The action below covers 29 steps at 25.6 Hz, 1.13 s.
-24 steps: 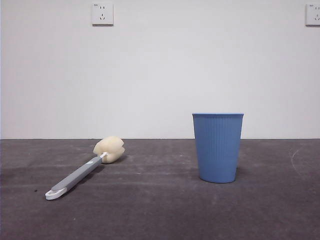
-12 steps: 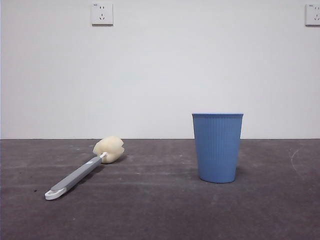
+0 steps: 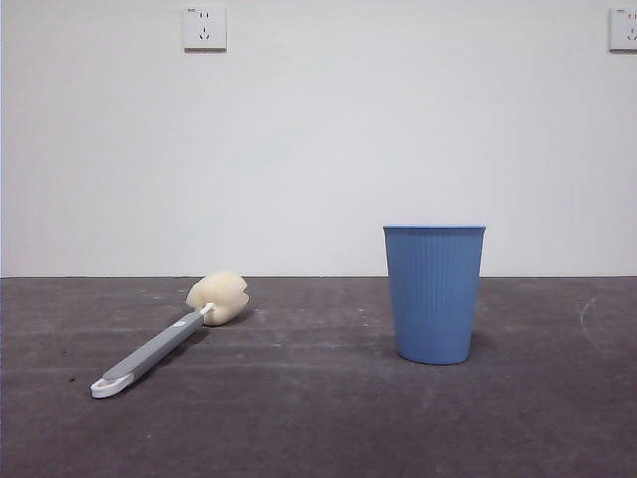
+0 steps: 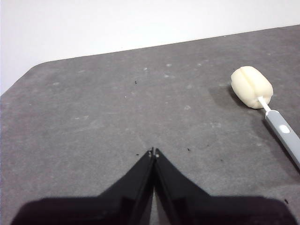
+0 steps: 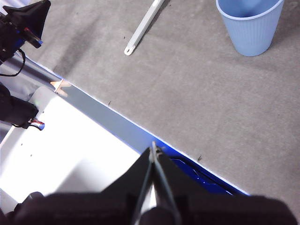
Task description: Pick up the cup brush,pick up the cup,insert the brush into the cup,clean the cup,put the cup brush back,put the cup back to the fixed position on the table
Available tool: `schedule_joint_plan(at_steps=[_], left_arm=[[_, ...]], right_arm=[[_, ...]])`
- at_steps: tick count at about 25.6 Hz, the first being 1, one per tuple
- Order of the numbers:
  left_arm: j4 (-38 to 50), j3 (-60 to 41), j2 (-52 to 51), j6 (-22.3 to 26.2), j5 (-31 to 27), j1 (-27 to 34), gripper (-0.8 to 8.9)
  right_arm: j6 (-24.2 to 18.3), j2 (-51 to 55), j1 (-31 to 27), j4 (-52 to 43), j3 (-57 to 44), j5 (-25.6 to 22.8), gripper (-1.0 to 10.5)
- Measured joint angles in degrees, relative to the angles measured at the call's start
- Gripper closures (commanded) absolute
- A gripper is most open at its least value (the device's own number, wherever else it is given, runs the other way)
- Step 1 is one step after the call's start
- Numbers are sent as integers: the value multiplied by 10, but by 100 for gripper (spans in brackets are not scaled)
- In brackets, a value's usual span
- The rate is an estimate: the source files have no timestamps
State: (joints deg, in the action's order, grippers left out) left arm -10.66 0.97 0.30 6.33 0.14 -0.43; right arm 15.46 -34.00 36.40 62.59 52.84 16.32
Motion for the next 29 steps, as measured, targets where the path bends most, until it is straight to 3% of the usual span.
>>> schedule_joint_plan(at_steps=[18, 20, 24, 29], left_arm=[[0, 0, 0, 0, 0, 0, 817], [0, 0, 0, 0, 0, 0, 817], [0, 0, 0, 0, 0, 0, 817], [0, 0, 0, 0, 0, 0, 817]], right_arm=[[-1, 0, 0, 0, 0, 0, 946], [-23, 2, -2, -10, 0, -26, 946], [-84, 25, -21, -90, 0, -126, 946], [-141, 87, -56, -217, -9, -182, 945]])
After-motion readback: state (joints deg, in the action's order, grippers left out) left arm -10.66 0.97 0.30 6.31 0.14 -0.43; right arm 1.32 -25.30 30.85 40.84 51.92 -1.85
